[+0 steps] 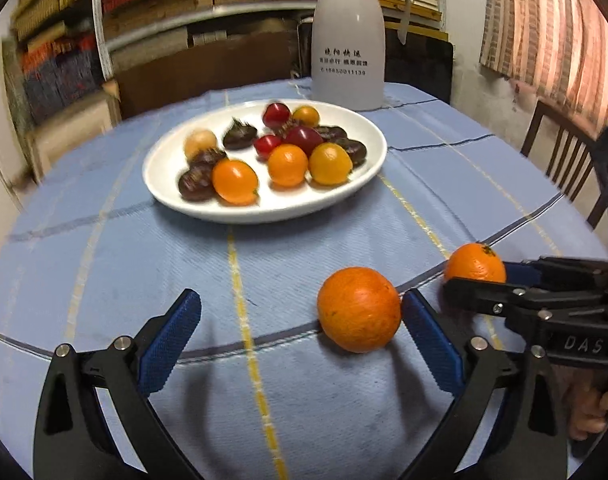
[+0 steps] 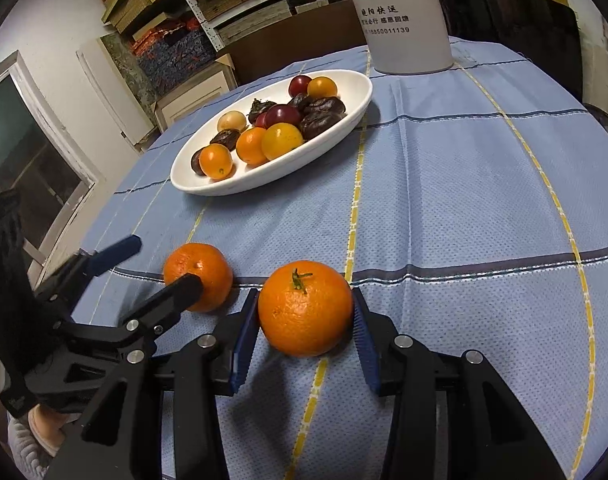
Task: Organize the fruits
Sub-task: 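Grasp an orange with the right gripper while the left grasps another orange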
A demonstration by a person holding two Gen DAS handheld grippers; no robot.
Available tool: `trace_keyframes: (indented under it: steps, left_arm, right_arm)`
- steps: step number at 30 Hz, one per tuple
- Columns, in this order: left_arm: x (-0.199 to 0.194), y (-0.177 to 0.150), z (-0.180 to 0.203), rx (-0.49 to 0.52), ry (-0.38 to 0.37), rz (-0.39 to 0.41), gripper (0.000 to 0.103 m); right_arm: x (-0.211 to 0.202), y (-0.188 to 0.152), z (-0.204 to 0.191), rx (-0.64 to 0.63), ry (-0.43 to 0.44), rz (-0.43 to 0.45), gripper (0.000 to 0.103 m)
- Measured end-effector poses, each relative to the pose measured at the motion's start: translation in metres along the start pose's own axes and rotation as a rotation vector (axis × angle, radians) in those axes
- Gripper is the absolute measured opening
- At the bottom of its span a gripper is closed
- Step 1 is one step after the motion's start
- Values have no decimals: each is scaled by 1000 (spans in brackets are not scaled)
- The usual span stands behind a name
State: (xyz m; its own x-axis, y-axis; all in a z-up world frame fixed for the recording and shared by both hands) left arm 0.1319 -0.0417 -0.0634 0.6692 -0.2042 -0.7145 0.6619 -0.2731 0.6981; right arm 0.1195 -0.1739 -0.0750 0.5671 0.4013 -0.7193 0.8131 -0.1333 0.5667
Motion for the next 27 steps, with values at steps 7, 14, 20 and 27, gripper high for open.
trace_keyframes:
  steps: [7, 14, 20, 27]
  left_arm:
    - [19, -3, 8, -63, -90, -63, 98]
    - [24, 2, 13, -80, -99, -65, 83]
    - [24, -2, 16, -46, -76, -89, 46]
    - [8, -10, 9, -74, -77, -62, 46]
  right_arm:
    - [-3, 4, 12, 49, -8, 16, 45]
    - [-5, 6, 21, 86, -8, 21, 45]
    - [-4, 6, 20, 77, -14, 22, 45]
    - [-4, 5, 20, 79, -4, 21, 45]
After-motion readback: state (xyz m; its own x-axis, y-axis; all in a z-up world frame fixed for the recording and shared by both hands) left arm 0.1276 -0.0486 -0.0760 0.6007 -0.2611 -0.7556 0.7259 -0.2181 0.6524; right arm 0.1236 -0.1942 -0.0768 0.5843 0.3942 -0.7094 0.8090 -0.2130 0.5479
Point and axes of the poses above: each gripper's, at about its wrist camera, not at the fingertips, and x roughly the way its jaws point, z to its right, y to its top, the point moved 6 cm from there along x, roughly the way its jaws point, and after that the axes turned 4 degrees about x, right-handed, at the moved point
